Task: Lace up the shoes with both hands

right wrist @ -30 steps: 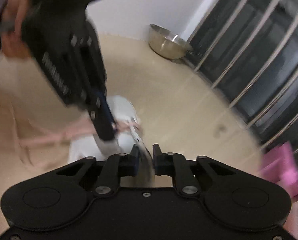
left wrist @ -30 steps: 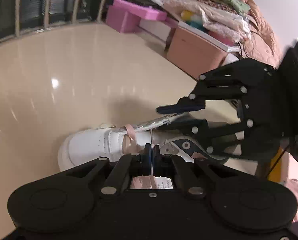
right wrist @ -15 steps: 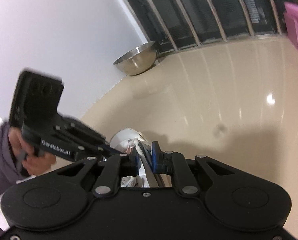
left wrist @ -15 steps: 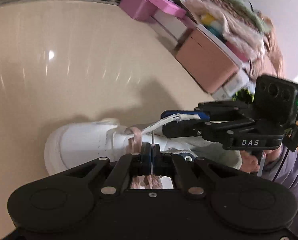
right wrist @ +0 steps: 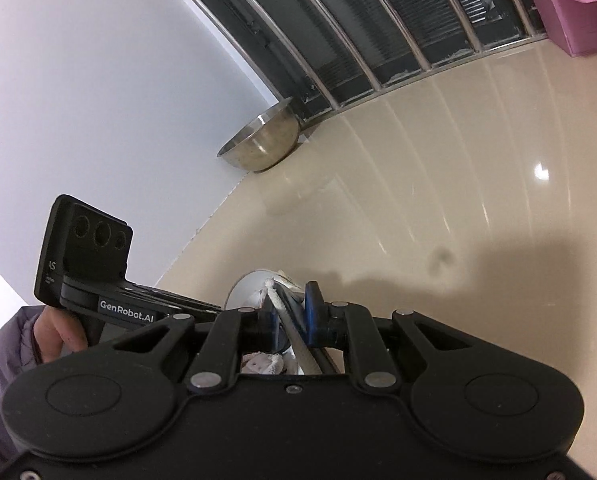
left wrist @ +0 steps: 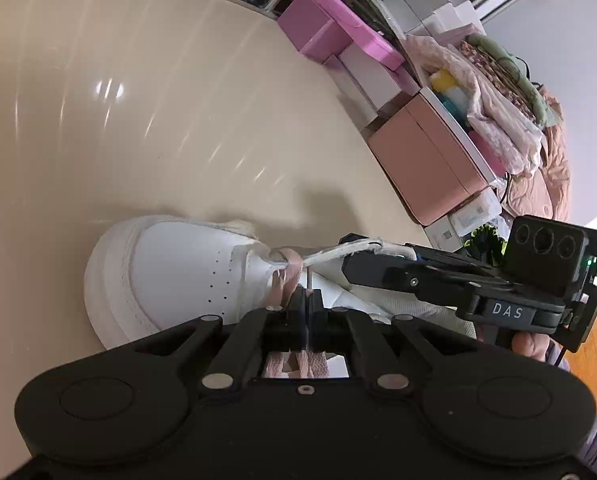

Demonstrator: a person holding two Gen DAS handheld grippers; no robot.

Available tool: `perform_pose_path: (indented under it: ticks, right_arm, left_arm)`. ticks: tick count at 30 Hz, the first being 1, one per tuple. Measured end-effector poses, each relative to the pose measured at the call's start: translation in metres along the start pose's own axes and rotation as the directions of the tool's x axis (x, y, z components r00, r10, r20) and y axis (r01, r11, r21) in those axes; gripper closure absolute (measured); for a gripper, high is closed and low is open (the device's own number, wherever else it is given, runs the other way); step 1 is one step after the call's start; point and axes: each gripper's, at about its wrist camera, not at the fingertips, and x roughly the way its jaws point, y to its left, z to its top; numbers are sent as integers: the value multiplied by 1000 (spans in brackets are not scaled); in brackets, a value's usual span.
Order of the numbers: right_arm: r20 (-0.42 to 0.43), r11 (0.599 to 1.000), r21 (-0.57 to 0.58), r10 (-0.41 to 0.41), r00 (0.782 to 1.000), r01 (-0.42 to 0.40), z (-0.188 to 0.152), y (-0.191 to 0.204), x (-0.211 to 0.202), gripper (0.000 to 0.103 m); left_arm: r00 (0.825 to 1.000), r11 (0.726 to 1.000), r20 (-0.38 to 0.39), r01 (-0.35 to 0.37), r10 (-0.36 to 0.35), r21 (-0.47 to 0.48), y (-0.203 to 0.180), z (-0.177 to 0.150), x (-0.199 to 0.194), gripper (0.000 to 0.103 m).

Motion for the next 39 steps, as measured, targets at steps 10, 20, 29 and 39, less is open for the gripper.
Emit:
perform_pose_path:
  ticks: [10,20,29,39]
  right_arm:
    - [6,1000,-16,3,1000,-3,-3,6,0,89]
    - [53,994,-93,-61,997,66,-20,41,-19,81]
    - [88,992,119,26,996,-37,2,7,-19,82]
    - [61,968,241,54,997,-67,-4,-6,5,103]
  left_arm:
    - [999,1000,50,3,-2,-20,4,-1,-1,100]
    - [999,973,44,-31,22,228,-20,-9,-5,100]
    - [997,962,64,-61,45,267,-28,-12,-3,100]
    - [995,948,79,-87,66,306,-33,-14,-3,100]
